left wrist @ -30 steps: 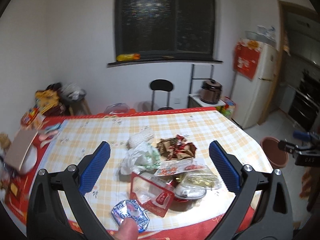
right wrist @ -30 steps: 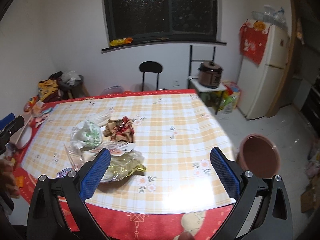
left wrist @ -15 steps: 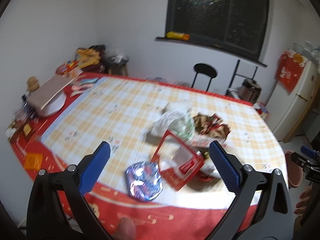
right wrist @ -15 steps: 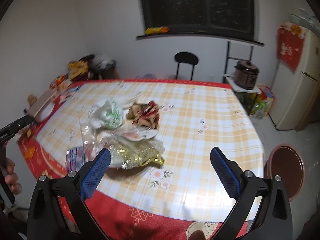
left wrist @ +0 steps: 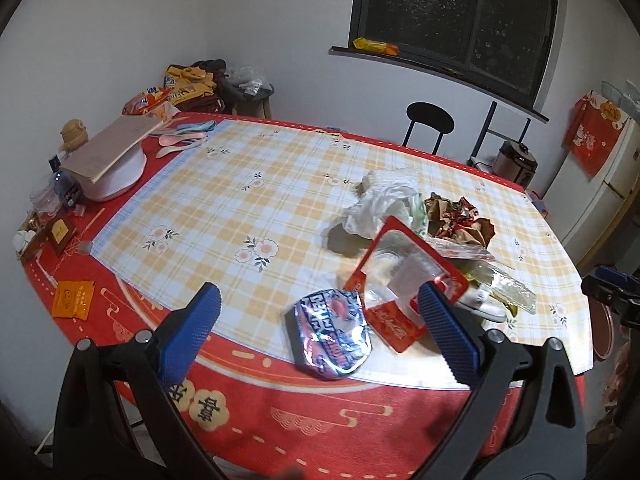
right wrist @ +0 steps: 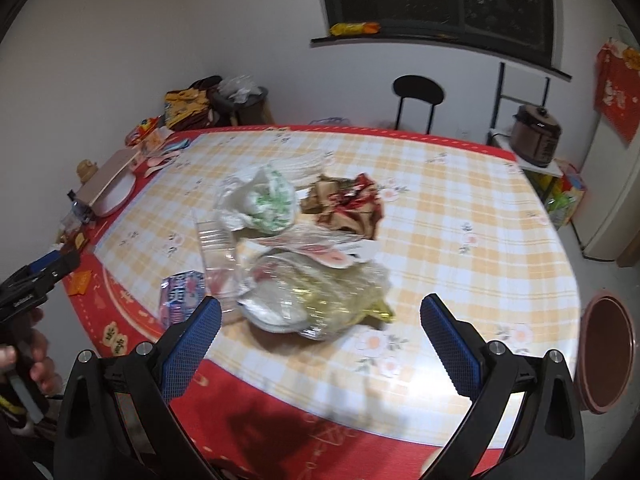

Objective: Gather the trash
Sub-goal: 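Grasp the blue snack wrapper with the left tool while the right tool grasps the clear plastic tray, then lift the clear plastic tray with the right tool and carry it toward the brown bin, then open the right tool over the brown bin to drop the tray while the left tool drops the wrapper, then bring both open tools back over the table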

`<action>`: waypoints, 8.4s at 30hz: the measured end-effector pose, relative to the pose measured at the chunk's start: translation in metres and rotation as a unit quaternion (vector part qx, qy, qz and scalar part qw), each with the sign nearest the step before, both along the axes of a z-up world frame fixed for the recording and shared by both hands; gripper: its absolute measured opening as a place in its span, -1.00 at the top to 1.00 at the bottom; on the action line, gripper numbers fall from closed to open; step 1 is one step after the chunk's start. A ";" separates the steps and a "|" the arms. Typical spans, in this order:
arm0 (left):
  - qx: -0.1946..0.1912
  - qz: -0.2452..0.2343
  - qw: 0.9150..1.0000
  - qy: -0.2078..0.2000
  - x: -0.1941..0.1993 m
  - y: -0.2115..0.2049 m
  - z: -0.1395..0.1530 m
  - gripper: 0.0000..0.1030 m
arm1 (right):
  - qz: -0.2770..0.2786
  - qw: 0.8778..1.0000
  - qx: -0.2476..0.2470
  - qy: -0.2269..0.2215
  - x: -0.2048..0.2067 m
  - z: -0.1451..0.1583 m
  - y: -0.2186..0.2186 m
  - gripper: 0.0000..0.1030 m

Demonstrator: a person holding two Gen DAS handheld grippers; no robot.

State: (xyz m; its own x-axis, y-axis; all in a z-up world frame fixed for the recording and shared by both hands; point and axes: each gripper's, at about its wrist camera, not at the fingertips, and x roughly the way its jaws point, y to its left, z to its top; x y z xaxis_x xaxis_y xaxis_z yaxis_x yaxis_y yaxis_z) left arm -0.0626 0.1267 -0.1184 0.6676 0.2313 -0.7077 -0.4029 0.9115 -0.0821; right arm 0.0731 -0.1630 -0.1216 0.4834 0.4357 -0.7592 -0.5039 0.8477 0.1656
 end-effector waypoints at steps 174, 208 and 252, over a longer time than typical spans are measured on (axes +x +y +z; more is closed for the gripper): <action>-0.144 -0.236 0.961 -0.019 0.157 -0.260 0.021 0.83 | -0.435 0.894 0.066 0.085 0.103 -0.103 -0.499 0.14; -0.156 -0.506 0.845 0.079 0.282 -0.547 -0.026 0.83 | -0.473 0.876 0.095 0.029 -0.006 -0.062 -0.554 -0.90; 0.009 -0.080 0.989 -0.123 0.122 -0.078 0.062 -0.89 | -0.270 0.953 0.112 -0.076 0.059 0.047 -0.256 -0.90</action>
State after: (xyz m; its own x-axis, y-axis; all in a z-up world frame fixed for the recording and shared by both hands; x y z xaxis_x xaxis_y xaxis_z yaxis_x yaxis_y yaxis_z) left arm 0.0596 0.0492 -0.0566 0.8483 0.1195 -0.5159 -0.2226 0.9644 -0.1426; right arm 0.1322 -0.4188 -0.0743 0.7800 0.2359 -0.5796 -0.0375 0.9422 0.3331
